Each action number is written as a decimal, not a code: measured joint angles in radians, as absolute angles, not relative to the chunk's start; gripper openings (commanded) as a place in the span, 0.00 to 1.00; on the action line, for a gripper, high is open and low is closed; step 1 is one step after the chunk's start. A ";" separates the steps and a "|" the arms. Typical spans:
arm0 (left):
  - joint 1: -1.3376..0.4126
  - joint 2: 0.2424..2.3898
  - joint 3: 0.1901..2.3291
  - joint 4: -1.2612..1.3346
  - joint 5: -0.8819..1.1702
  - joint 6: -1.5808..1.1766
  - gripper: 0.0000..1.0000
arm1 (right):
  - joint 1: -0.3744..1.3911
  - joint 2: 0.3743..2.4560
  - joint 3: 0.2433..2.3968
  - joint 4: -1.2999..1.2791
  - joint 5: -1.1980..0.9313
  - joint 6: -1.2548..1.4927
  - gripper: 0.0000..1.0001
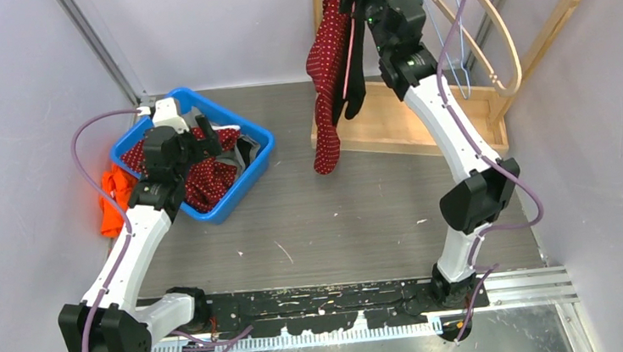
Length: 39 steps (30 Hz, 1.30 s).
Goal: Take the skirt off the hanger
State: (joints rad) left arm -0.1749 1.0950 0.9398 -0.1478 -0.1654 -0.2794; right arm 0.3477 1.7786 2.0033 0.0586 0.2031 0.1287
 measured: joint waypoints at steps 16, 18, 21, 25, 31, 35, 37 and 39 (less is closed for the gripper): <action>-0.175 1.095 0.940 -0.149 -0.177 -0.256 0.99 | 0.358 1.885 2.044 0.108 0.320 0.084 0.64; -0.175 1.096 0.940 -0.149 -0.178 -0.255 0.99 | 0.358 1.885 2.048 0.118 0.340 0.069 0.62; -0.175 1.102 0.940 -0.149 -0.180 -0.254 0.99 | 0.358 1.886 2.051 0.126 0.360 0.047 0.54; -0.175 1.111 0.940 -0.150 -0.180 -0.254 0.99 | 0.358 1.886 2.053 0.128 0.375 0.022 0.24; -0.175 1.110 0.940 -0.150 -0.180 -0.254 1.00 | 0.361 1.886 2.056 0.131 0.380 0.000 0.01; -0.175 1.109 0.940 -0.150 -0.181 -0.253 1.00 | 0.362 1.886 2.076 0.095 0.370 -0.009 0.01; -0.175 1.106 0.940 -0.151 -0.183 -0.253 1.00 | 0.362 1.886 2.101 0.057 0.349 -0.014 0.01; -0.175 1.103 0.940 -0.151 -0.183 -0.253 1.00 | 0.361 1.886 2.127 0.018 0.327 -0.017 0.01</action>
